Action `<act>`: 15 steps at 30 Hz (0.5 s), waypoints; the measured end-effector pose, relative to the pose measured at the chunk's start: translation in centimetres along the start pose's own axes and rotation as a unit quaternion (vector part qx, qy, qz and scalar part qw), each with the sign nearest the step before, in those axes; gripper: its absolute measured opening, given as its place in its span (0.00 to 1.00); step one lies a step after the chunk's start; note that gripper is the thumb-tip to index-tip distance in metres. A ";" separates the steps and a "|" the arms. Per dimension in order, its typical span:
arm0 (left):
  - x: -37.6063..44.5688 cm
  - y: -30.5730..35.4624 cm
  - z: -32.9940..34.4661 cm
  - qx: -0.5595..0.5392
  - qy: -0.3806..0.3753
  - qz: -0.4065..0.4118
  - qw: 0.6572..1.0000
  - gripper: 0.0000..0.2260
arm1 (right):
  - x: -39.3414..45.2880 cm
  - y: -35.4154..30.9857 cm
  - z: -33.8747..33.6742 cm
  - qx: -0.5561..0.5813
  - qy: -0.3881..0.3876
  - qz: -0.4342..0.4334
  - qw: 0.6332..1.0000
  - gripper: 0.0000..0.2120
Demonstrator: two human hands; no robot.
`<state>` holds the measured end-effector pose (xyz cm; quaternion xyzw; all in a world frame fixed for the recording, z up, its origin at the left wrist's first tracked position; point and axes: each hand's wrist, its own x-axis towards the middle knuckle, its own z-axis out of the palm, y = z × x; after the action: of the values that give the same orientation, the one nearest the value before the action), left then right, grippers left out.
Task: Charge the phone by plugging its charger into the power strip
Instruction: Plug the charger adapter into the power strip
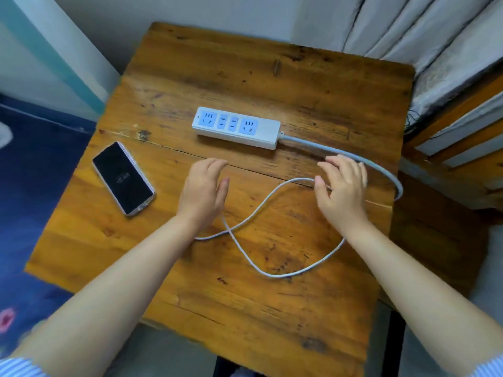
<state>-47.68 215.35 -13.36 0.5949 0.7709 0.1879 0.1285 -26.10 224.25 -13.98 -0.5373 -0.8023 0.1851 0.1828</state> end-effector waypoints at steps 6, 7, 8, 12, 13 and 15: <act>-8.3 -6.1 -0.7 0.011 -0.042 -0.192 0.981 0.17 | -5.6 -6.7 2.9 0.041 -0.058 -0.143 0.987 0.16; -9.1 -6.9 -0.6 0.014 -0.065 -0.220 0.973 0.20 | -6.2 -7.5 3.6 0.044 -0.079 -0.157 0.983 0.15; -9.7 -7.4 -0.5 0.012 -0.092 -0.235 0.968 0.23 | -6.7 -8.1 4.3 0.047 -0.106 -0.162 0.980 0.14; -11.2 -8.1 -0.1 0.009 -0.186 -0.208 0.960 0.30 | -7.5 -9.9 6.3 0.090 -0.229 -0.082 0.966 0.22; -11.4 -8.3 0.0 0.023 -0.190 -0.193 0.962 0.29 | -7.5 -10.0 6.7 0.095 -0.240 -0.063 0.964 0.22; -11.6 -8.4 -0.1 0.038 -0.171 -0.186 0.967 0.24 | -7.4 -9.7 6.9 0.071 -0.241 -0.042 0.967 0.21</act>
<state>-52.06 202.31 -17.32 0.4691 0.8409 0.0266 0.2684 -34.58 213.23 -15.80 -0.4281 -0.8295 0.3576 0.0294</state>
